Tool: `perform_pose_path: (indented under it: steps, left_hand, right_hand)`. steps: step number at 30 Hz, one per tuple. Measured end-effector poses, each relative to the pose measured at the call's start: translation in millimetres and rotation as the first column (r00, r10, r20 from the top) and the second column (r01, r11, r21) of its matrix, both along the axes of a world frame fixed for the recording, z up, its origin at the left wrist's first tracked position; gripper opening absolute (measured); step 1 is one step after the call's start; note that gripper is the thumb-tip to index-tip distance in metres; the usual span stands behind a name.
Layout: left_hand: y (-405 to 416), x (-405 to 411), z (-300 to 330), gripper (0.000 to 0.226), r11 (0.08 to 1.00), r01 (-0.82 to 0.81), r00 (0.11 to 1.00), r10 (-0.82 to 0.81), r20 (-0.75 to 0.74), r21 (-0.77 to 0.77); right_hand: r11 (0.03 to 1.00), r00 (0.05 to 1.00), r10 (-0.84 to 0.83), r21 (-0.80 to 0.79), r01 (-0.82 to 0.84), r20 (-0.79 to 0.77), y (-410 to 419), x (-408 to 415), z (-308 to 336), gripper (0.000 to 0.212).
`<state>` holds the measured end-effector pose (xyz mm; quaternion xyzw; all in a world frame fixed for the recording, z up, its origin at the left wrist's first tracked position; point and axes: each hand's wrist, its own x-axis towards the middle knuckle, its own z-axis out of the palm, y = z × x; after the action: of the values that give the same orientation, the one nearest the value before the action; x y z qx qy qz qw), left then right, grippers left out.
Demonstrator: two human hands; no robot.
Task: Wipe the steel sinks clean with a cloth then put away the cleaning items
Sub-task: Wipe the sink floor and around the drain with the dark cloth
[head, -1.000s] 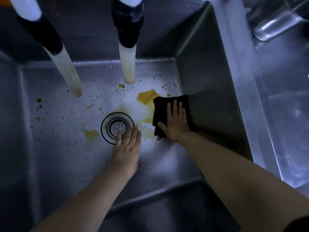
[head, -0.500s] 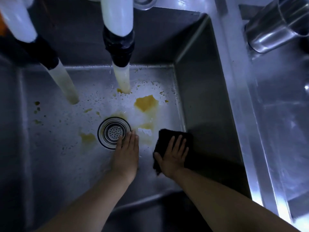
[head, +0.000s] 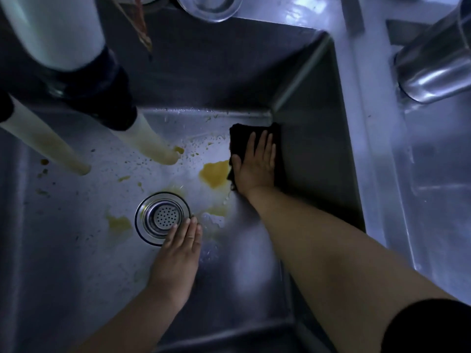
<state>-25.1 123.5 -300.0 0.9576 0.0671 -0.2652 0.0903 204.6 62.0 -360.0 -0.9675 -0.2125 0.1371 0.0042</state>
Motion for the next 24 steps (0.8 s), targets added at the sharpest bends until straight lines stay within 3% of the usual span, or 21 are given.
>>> perform_pose_path:
  steps: [2, 4, 10, 13, 18, 24]
  left_hand:
    - [-0.9, 5.6, 3.6, 0.070, 0.999, -0.034, 0.999, 0.034, 0.041, -0.008]
    - [-1.1, 4.4, 3.8, 0.065, 0.999, -0.030, 0.995, 0.033, 0.094, -0.030]
    - [-0.5, 2.9, -5.7, 0.073, 1.000, -0.007, 0.999, 0.007, -0.031, 0.003]
    - [-5.7, 1.2, -9.7, 0.064, 0.999, -0.009, 0.998, 0.011, -0.057, 0.033]
    - [-9.1, 2.9, -9.3, 0.061, 0.996, -0.092, 0.994, 0.092, -0.053, 0.006]
    - [-8.4, -1.9, -6.3, 0.073, 0.993, -0.117, 0.992, 0.117, -0.048, 0.001]
  right_hand:
    - [1.000, 1.000, -0.002, 0.014, 0.002, 0.011, 13.4, 18.7, 0.4, 0.073]
    - [1.000, 1.000, 0.002, 0.004, -0.002, 0.024, 26.0, 35.2, 1.3, 0.073]
    - [0.999, 0.999, 0.036, -0.015, -0.035, 0.022, 34.5, 47.7, 1.7, 0.073]
    - [0.992, 0.992, 0.122, -0.040, -0.123, -0.009, 29.6, 45.3, 3.8, 0.070]
    - [0.961, 0.963, 0.270, -0.059, -0.271, -0.030, 9.7, 10.5, 2.0, 0.067]
    - [0.909, 0.911, 0.405, -0.076, -0.411, -0.083, -40.0, -64.2, 7.3, 0.069]
